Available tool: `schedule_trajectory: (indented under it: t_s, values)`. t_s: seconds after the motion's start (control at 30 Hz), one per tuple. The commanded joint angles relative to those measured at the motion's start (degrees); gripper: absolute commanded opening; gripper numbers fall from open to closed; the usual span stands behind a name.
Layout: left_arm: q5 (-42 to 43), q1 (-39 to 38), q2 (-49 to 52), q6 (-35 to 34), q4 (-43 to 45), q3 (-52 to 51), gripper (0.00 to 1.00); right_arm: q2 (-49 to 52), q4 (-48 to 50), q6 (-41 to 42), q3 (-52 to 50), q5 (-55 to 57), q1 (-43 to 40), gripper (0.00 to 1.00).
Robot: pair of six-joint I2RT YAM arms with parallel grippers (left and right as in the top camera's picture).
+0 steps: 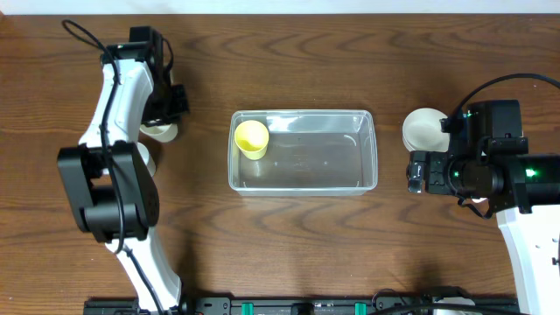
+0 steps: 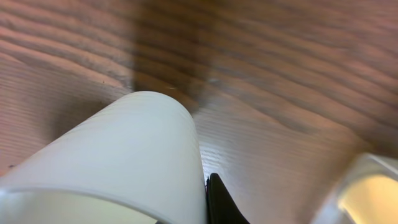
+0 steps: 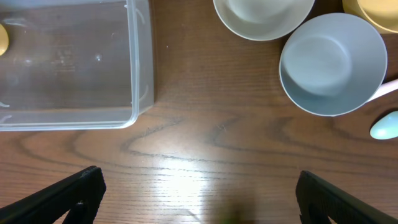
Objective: Pack container
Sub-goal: 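Grasp the white cup with the left gripper and lift, then place white cup in container beside yellow cup, open left gripper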
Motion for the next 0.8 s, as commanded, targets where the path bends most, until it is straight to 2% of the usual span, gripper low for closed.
schedule_trajectory:
  t_s: [0.0, 0.17, 0.33, 0.43, 0.57, 0.77]
  values:
    - [-1.44, -2.54, -6.25, 1.44, -0.83, 1.75, 0.06, 0.02, -0.04, 0.98, 1.07, 0.55, 0.37, 0.99]
    - [-1.42, -10.34, -15.50, 1.42, -3.17, 1.75, 0.06, 0.02, -0.02, 0.98, 1.09, 0.55, 0.37, 0.99]
    - [-1.42, -23.76, -21.24, 1.20, -3.93, 1.73, 0.05, 0.02, -0.02, 0.98, 1.09, 0.55, 0.37, 0.99]
    - [-1.40, -31.80, -20.46, -1.20, -3.93, 1.64, 0.06, 0.02, -0.07, 0.98, 1.07, 0.52, 0.37, 0.99]
    - [-1.25, -38.56, -17.09, -1.60, -2.93, 1.62, 0.06, 0.02, -0.09, 0.98, 1.07, 0.52, 0.37, 0.99]
    - [-1.27, -42.27, -9.90, -1.55, -0.76, 1.62, 0.06, 0.02, -0.11, 0.98, 1.07, 0.52, 0.37, 0.99]
